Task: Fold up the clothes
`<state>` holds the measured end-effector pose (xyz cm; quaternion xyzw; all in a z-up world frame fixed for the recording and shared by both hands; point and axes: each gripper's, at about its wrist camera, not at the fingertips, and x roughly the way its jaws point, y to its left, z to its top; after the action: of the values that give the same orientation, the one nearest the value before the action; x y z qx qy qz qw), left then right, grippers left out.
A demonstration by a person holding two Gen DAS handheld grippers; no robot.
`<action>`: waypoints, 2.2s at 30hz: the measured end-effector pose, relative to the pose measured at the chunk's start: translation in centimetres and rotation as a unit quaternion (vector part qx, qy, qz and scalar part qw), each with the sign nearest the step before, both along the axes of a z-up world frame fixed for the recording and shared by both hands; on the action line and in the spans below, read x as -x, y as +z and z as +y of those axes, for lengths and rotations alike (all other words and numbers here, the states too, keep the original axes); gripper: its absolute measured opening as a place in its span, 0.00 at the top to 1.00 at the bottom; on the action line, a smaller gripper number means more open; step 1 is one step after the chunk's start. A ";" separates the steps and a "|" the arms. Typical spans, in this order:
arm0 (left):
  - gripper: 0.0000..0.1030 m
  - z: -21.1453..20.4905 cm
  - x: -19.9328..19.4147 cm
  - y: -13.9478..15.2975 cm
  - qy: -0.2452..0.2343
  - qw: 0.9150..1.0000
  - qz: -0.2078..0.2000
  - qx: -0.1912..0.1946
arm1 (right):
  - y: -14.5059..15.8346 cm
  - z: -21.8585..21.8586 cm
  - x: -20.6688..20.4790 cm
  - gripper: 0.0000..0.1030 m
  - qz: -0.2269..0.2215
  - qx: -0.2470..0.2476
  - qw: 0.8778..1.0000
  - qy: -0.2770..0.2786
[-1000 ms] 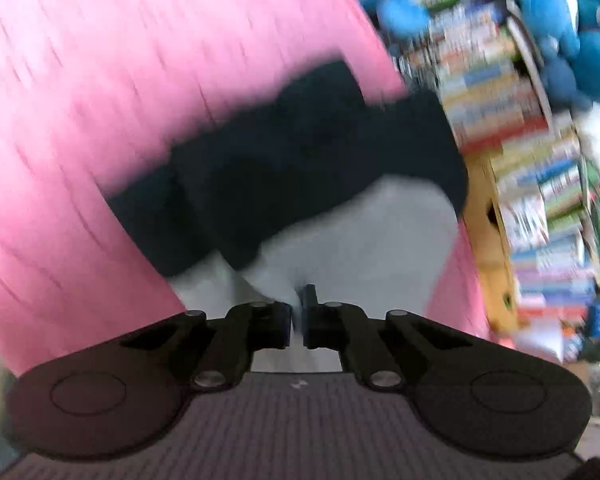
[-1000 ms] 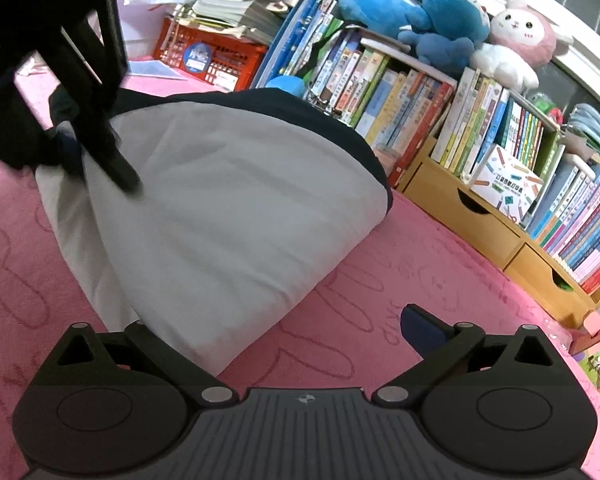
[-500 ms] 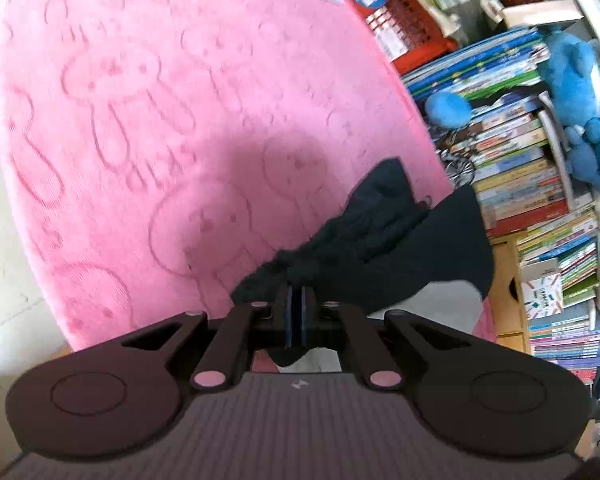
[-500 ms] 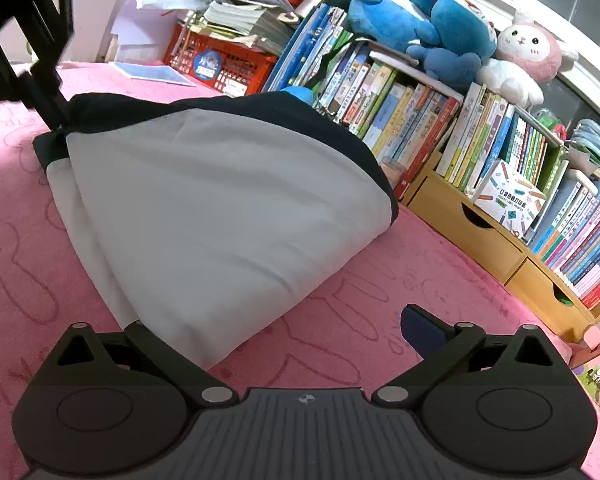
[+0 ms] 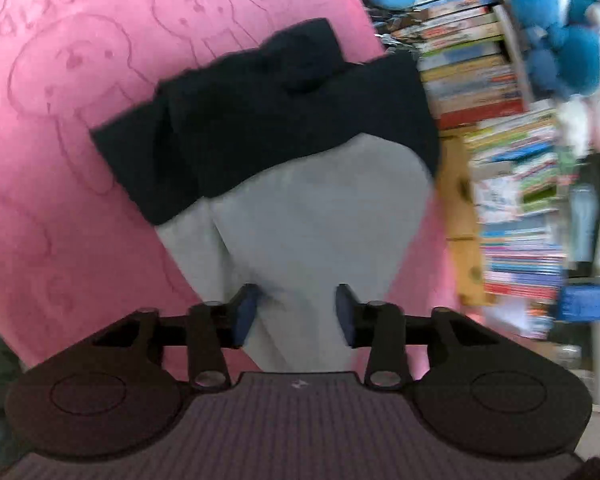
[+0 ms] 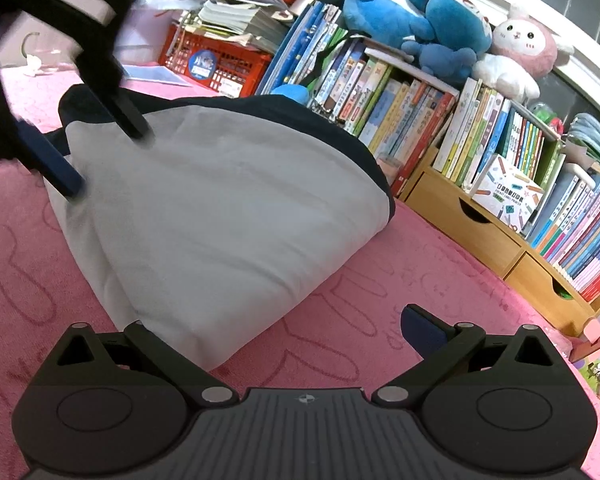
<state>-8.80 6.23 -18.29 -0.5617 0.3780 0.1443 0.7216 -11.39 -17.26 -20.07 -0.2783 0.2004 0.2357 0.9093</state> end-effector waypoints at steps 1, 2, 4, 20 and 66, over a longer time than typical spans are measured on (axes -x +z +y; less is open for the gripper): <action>0.86 0.7 0.0 0.0 0.018 1.000 0.008 -0.012 | 0.0 0.0 0.0 0.00 -0.001 0.001 1.000 0.000; 0.87 1.8 0.8 0.1 0.045 0.999 0.009 -0.018 | 0.0 0.0 0.0 0.00 -0.001 0.001 1.000 0.000; 0.88 4.5 2.9 0.5 0.097 0.995 0.012 -0.036 | 0.0 0.0 -0.1 0.00 0.005 -0.002 1.000 -0.004; 0.83 -1.6 4.0 -1.7 0.013 1.000 0.011 0.026 | 0.8 0.1 -1.5 0.00 0.073 -0.005 0.997 -0.035; 0.94 2.9 -2.0 7.2 -0.010 0.984 0.002 -0.177 | 0.3 -0.4 -0.2 0.00 0.039 -0.027 0.998 -0.040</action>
<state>-6.77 9.11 -11.11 -0.4213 0.3538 0.2030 0.8100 -11.24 -17.67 -19.81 -0.2357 0.2397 0.2151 0.9169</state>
